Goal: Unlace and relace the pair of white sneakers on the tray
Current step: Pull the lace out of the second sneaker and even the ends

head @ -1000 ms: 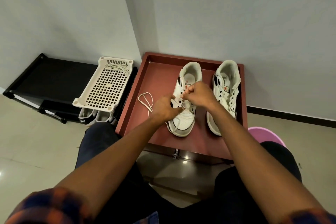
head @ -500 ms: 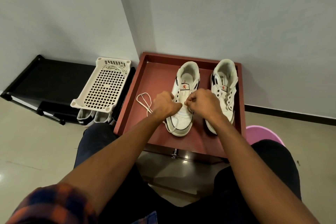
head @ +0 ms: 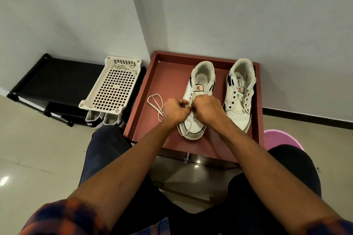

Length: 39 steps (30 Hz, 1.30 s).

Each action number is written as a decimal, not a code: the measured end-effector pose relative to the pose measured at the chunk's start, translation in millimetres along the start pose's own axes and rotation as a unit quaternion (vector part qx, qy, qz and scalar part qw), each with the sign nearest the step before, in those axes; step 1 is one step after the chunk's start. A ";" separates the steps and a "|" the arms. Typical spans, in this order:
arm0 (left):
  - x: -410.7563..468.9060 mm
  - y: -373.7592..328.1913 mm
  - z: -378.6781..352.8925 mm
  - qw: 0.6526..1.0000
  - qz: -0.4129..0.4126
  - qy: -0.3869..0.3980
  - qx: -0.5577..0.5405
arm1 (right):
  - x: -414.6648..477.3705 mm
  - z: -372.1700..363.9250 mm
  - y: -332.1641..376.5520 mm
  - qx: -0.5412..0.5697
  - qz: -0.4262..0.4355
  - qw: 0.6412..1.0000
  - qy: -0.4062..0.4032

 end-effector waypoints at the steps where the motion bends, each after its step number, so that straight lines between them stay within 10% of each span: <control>1: 0.5 1.4 0.0 1.000 0.003 0.003 -0.011 | -0.1 0.2 0.0 0.003 -0.001 1.000 0.000; 22: -5.4 31.9 -19.0 0.965 0.070 0.006 -0.254 | 0.0 -8.0 -19.6 0.177 0.031 0.984 -0.020; 39: 2.6 32.9 -19.1 0.983 0.051 -0.023 -0.175 | 6.4 -20.1 -35.6 0.319 -0.016 0.947 -0.025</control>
Point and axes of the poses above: each hand's wrist, its own x-axis towards the middle knuckle, its own z-axis out of the back of the hand, y = z × x, the point moved 4 cm from there along x, towards the middle knuckle, and after that the axes turned 13 degrees about x, right-handed, at the moved point
